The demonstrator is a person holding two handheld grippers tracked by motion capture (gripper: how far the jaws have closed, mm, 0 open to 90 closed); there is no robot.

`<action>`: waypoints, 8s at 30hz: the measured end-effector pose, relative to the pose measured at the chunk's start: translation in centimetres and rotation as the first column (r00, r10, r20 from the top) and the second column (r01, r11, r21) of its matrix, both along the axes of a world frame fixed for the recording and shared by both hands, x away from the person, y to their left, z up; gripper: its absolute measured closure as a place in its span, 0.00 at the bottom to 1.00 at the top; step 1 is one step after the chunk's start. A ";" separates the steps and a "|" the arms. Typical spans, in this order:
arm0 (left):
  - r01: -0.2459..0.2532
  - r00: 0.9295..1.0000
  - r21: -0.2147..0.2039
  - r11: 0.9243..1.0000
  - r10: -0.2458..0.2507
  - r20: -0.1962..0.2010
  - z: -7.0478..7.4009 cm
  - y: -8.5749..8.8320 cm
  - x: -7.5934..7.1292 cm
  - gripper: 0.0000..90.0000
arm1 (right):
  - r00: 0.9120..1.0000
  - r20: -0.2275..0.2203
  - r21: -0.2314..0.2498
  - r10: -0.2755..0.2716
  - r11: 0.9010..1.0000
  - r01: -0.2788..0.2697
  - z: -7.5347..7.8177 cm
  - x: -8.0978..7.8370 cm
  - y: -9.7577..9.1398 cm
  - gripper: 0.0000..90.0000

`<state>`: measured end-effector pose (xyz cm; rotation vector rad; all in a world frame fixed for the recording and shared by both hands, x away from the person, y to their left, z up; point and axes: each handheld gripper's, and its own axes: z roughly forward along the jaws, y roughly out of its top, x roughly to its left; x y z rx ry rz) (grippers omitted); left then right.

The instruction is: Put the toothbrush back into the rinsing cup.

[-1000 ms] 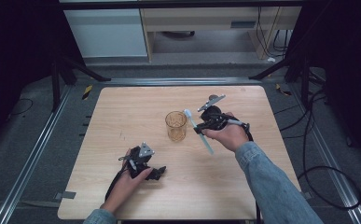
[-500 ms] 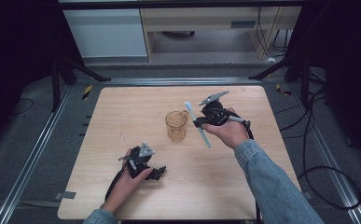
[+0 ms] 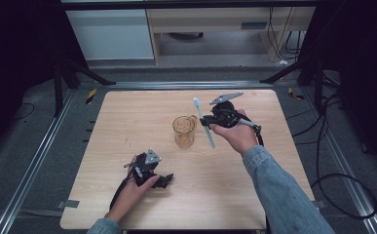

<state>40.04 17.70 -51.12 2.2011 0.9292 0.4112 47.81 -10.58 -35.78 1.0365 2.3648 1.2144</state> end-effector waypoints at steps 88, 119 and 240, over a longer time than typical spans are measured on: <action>-0.002 1.000 0.000 1.000 0.002 0.000 0.0 0.0 0.0 0.00 | 0.919 0.337 0.355 -0.206 0.932 0.079 1.0 2.0 0.3 0.88; -0.001 1.000 0.003 1.000 0.001 -0.001 0.0 0.0 0.0 0.00 | 0.892 0.385 0.439 -0.238 0.897 0.050 -1.8 2.9 0.6 0.88; -0.001 1.000 0.003 1.000 0.001 0.000 0.0 0.0 -0.1 0.00 | 0.924 0.329 0.348 -0.197 0.934 0.075 -9.8 5.2 2.4 0.88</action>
